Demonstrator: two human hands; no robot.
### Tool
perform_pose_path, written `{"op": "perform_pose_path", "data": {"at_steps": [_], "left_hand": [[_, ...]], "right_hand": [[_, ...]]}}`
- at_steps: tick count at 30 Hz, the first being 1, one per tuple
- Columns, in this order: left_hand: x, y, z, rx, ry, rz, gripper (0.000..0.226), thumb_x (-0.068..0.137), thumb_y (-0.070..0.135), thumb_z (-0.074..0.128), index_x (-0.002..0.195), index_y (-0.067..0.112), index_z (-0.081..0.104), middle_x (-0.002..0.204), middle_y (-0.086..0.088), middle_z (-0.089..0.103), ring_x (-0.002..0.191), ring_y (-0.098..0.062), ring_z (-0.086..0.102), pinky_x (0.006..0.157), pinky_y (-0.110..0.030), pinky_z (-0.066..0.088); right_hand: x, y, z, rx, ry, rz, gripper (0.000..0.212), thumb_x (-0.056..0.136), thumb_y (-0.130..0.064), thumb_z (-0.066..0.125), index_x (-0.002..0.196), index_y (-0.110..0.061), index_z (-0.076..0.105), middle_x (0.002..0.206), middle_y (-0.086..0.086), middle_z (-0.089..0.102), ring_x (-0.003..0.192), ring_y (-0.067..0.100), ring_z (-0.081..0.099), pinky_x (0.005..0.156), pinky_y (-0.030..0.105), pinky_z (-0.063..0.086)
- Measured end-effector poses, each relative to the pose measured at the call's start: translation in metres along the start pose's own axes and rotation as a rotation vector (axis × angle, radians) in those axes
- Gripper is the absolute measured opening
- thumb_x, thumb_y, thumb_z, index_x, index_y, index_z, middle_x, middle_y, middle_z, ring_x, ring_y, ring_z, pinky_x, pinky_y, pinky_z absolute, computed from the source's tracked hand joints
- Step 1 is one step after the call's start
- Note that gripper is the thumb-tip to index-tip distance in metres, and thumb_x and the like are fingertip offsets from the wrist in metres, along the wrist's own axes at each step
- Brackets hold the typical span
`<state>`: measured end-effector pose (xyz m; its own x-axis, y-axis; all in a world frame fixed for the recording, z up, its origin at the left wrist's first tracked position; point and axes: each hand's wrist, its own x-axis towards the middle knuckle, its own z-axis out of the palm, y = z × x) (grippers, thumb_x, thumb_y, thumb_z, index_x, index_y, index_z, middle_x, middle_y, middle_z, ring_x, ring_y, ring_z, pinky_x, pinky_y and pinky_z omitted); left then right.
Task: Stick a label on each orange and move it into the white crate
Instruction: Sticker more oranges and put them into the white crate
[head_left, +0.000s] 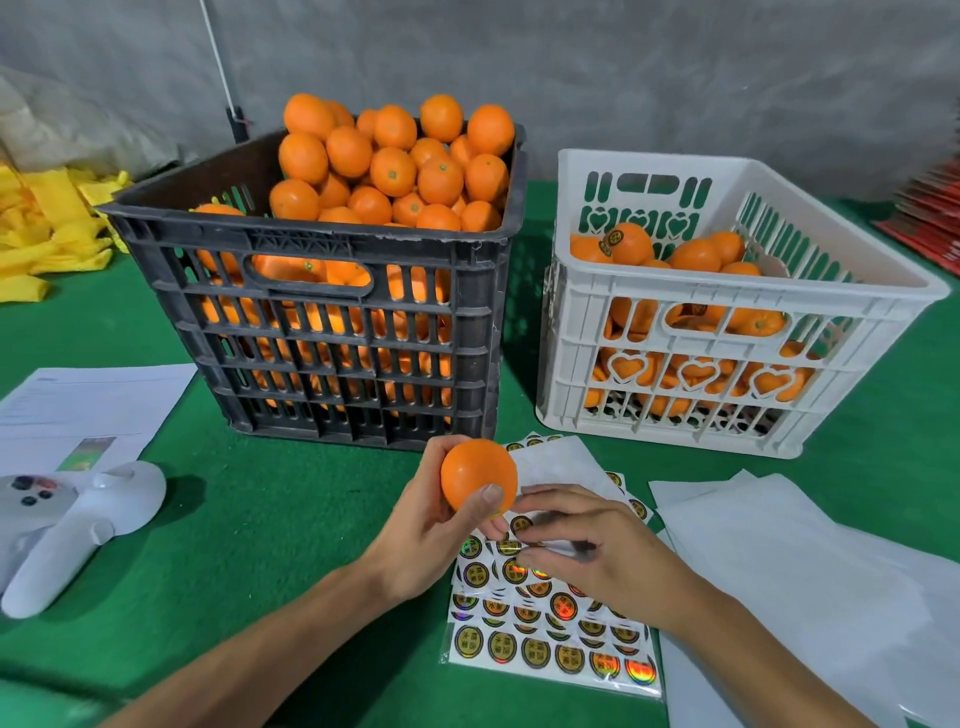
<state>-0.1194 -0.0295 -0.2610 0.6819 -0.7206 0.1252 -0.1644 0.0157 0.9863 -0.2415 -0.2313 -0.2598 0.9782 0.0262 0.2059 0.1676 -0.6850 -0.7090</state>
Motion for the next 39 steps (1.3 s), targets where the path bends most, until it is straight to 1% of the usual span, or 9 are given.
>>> {"op": "perform_pose_path", "data": {"at_steps": [8,13,16,22,25,28,32,36,39], "left_hand": [[0.000,0.001,-0.001,0.030,-0.049,-0.011,0.054,0.084,0.077,0.066,0.125,0.051,0.043,0.106,0.011,0.074,0.093,-0.014,0.075,0.085,-0.027,0.059],[0.003,-0.006,-0.001,0.043,-0.084,-0.056,0.053,0.085,0.076,0.066,0.126,0.051,0.044,0.104,-0.002,0.076,0.091,-0.025,0.077,0.083,-0.042,0.062],[0.005,-0.003,0.003,0.042,-0.087,-0.063,0.055,0.084,0.078,0.065,0.126,0.049,0.045,0.095,-0.006,0.075,0.085,-0.023,0.076,0.079,-0.035,0.061],[0.010,0.025,0.014,-0.083,-0.053,0.011,0.068,0.091,0.064,0.065,0.137,0.019,0.044,0.085,-0.006,0.068,0.073,-0.023,0.064,0.076,-0.040,0.058],[0.021,0.053,0.016,-0.132,-0.032,0.022,0.069,0.089,0.068,0.066,0.138,0.024,0.047,0.091,-0.001,0.068,0.075,-0.020,0.065,0.074,-0.031,0.057],[0.042,0.091,0.026,-0.108,-0.064,0.018,0.065,0.087,0.079,0.059,0.138,0.040,0.049,0.102,0.005,0.070,0.091,-0.012,0.071,0.084,-0.028,0.058],[0.080,0.157,0.032,0.096,-0.113,0.182,0.077,0.086,0.084,0.053,0.153,0.054,0.029,0.134,0.041,0.053,0.126,0.021,0.049,0.109,-0.013,0.037],[0.107,0.205,0.010,0.365,-0.001,0.421,0.033,0.105,0.046,0.057,0.137,0.040,0.055,0.141,0.018,0.059,0.131,0.008,0.053,0.109,-0.014,0.042],[0.120,0.218,-0.036,0.740,0.204,0.552,0.027,0.105,0.048,0.054,0.122,0.031,0.066,0.125,0.015,0.065,0.121,-0.003,0.056,0.102,-0.023,0.045]], "right_hand": [[0.000,0.000,-0.004,0.103,-0.010,0.077,0.015,0.094,-0.025,0.075,0.107,-0.023,0.082,0.130,-0.019,0.067,0.131,0.005,0.055,0.109,0.030,0.045],[0.008,-0.011,-0.001,0.357,0.330,0.251,0.017,0.099,-0.014,0.066,0.098,-0.024,0.080,0.113,-0.010,0.075,0.078,0.011,0.067,0.075,0.037,0.057],[0.018,-0.027,-0.003,0.298,0.639,0.249,0.012,0.097,-0.015,0.068,0.101,-0.022,0.079,0.102,-0.013,0.075,0.096,0.009,0.069,0.090,0.034,0.058],[0.018,-0.064,-0.007,0.060,0.535,0.002,0.025,0.103,-0.028,0.061,0.122,-0.021,0.076,0.123,-0.020,0.066,0.120,0.007,0.062,0.100,0.027,0.051],[0.015,-0.073,-0.017,-0.317,0.448,-0.089,0.055,0.103,-0.048,0.050,0.149,-0.018,0.053,0.152,-0.013,0.050,0.139,0.004,0.047,0.114,0.032,0.045],[0.027,-0.084,-0.039,-0.574,0.588,-0.090,0.080,0.094,-0.061,0.057,0.152,-0.008,0.045,0.152,0.001,0.053,0.134,0.014,0.056,0.107,0.030,0.048],[0.057,-0.093,-0.097,-0.597,0.858,-0.063,0.073,0.097,-0.055,0.056,0.146,-0.001,0.051,0.134,0.014,0.066,0.115,0.026,0.068,0.089,0.036,0.057],[0.088,-0.087,-0.147,-0.771,0.776,0.141,0.068,0.102,-0.047,0.054,0.154,-0.005,0.042,0.165,0.021,0.028,0.154,0.035,0.025,0.125,0.047,0.027],[0.113,-0.082,-0.156,-0.849,0.704,0.020,0.041,0.105,-0.030,0.055,0.140,-0.010,0.062,0.166,0.018,0.025,0.156,0.036,0.021,0.126,0.050,0.023]]}}
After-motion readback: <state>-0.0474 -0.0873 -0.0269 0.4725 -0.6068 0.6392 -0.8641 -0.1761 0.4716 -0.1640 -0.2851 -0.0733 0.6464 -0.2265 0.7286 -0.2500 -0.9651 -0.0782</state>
